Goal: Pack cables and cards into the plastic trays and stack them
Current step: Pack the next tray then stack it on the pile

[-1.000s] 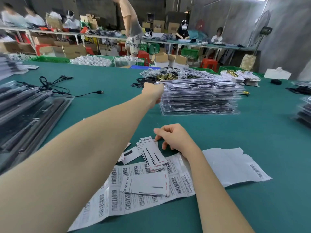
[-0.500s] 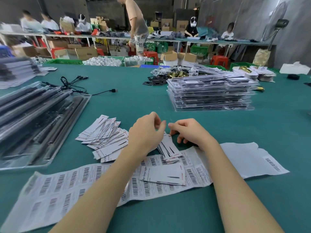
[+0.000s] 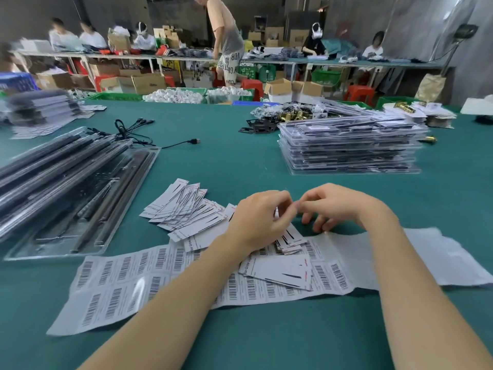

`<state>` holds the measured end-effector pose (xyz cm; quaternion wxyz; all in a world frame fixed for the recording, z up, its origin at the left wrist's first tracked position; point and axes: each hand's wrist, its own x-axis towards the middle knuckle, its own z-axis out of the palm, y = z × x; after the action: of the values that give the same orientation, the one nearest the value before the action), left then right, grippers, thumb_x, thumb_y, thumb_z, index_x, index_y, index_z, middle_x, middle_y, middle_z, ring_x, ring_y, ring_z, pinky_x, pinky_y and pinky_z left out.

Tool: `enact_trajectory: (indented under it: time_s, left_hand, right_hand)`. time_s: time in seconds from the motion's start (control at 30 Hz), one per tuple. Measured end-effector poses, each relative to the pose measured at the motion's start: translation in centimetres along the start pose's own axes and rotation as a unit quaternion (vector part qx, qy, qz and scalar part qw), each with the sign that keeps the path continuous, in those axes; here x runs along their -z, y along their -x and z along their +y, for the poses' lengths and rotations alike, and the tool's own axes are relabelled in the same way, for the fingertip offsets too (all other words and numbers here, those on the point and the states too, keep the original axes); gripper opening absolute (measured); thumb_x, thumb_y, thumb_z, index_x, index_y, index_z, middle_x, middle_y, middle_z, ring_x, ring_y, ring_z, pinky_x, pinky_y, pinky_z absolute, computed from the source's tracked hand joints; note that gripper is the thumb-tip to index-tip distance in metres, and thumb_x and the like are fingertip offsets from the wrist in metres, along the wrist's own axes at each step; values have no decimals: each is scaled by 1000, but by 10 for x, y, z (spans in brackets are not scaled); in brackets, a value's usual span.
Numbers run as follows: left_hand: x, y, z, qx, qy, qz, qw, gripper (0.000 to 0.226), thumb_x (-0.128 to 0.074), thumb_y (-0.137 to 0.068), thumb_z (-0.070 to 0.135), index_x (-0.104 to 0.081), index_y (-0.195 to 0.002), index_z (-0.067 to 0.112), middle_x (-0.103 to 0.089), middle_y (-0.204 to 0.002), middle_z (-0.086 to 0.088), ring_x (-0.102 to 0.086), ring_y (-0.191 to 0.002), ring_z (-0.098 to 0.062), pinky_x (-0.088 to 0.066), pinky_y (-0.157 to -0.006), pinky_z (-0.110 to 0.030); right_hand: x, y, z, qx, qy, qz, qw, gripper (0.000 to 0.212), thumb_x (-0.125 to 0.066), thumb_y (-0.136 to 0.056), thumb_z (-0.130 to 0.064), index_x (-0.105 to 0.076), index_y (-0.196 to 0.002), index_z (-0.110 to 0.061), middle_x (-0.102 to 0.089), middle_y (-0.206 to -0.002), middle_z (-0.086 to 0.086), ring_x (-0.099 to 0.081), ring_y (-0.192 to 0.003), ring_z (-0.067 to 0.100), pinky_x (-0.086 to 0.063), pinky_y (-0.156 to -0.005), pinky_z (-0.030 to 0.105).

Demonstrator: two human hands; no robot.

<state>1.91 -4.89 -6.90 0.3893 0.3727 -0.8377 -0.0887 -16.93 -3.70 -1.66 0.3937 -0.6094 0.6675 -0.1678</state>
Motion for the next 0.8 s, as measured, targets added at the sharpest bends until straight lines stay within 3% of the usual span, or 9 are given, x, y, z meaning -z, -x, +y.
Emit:
enact_trajectory:
  time_s: [0.1, 0.23, 0.33, 0.4, 0.53, 0.63, 0.73, 0.8]
  left_hand:
    - [1, 2, -1, 29, 11, 8, 999, 31, -58, -97, 37, -58, -72, 20, -49, -59, 12, -46, -61, -12, -41, -55, -30]
    - [13, -5, -2, 118, 132, 42, 983, 40, -56, -99, 37, -60, -66, 15, -55, -57, 4, -50, -56, -15, -42, -56, -32]
    - [24, -16, -5, 195, 171, 70, 963, 47, -53, -100, 37, -60, -64, 9, -60, -58, -5, -51, -56, -17, -45, -60, -35]
    - [32, -21, -13, 229, 154, 65, 959, 49, -52, -99, 40, -60, -65, 6, -63, -63, -10, -54, -58, -18, -49, -65, -38]
    - [60, -26, -40, 286, 65, 31, 956, 33, -59, -94, 40, -66, -75, 14, -68, -71, 1, -64, -77, -20, -54, -76, -35]
    - [90, -24, -66, 314, -53, 36, 947, 22, -60, -91, 45, -62, -91, 23, -67, -85, 8, -63, -89, -18, -51, -76, -32]
    - [119, -16, -94, 332, -218, 33, 917, 43, -64, -87, 52, -54, -116, 22, -61, -118, -1, -54, -115, -25, -48, -95, -41]
    - [134, -8, -111, 374, -336, -12, 865, 76, -67, -82, 61, -40, -140, 21, -42, -147, -14, -32, -140, -34, -31, -114, -53]
  right_hand:
    - [-12, -7, -9, 49, 21, 78, 996, 11, -62, -97, -25, -71, -95, -21, -75, -76, -4, -71, -61, 10, -53, -57, 23]
    - [-32, -16, -17, 101, 17, 143, 984, 9, -63, -93, -26, -71, -90, -26, -75, -76, -6, -70, -58, 8, -53, -60, 25]
    - [-50, -26, -27, 141, 58, 182, 971, 9, -65, -90, -35, -70, -83, -33, -72, -80, -12, -69, -74, 12, -57, -73, 36]
    - [-63, -31, -34, 163, 70, 209, 962, 9, -65, -90, -35, -68, -81, -36, -70, -81, -19, -66, -81, 9, -55, -76, 35]
    - [-80, -36, -38, 180, 76, 218, 956, 12, -65, -88, -33, -66, -77, -39, -67, -77, -26, -65, -78, 2, -50, -71, 29]
    - [-86, -37, -36, 176, 90, 208, 958, 12, -65, -87, -35, -65, -76, -39, -67, -76, -25, -62, -75, -1, -52, -71, 30]
    - [-92, -37, -41, 187, 90, 200, 958, 12, -65, -88, -34, -66, -77, -39, -67, -78, -24, -61, -75, -2, -52, -68, 29]
    - [-96, -36, -43, 193, 95, 189, 958, 12, -65, -89, -34, -66, -78, -38, -67, -79, -23, -61, -76, -2, -50, -67, 27]
